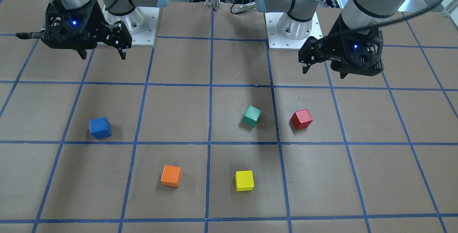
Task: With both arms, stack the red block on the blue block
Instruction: 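Move the left gripper down onto the red cube nearest the robot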
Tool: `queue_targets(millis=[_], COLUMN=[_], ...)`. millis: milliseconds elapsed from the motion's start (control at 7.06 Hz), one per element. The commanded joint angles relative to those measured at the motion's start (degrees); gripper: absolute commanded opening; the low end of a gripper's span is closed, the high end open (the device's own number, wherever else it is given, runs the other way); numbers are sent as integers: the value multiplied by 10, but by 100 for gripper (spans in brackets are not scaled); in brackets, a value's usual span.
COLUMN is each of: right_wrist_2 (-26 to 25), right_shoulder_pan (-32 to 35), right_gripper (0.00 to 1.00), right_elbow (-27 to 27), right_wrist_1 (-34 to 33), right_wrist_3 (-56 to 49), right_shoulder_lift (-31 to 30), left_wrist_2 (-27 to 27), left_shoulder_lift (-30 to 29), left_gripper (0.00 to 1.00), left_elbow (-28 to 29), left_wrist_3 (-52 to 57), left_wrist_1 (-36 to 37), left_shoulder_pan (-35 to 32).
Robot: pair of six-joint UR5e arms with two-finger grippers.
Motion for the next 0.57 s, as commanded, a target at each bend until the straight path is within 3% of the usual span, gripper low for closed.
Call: queue_targets(millis=[0, 425], right_wrist_2=[-1, 1], right_shoulder_pan=[0, 0], right_gripper=[100, 100], right_elbow=[1, 1], right_wrist_1=[-1, -1], right_wrist_3=[1, 1], right_shoulder_lift=[0, 0], left_wrist_2=[-2, 0], left_shoulder_lift=[-23, -73], left_gripper=[100, 100], left_elbow=[-66, -223], left_wrist_3=[-6, -59], left_wrist_1=[39, 269], left_shoulder_pan=[40, 42])
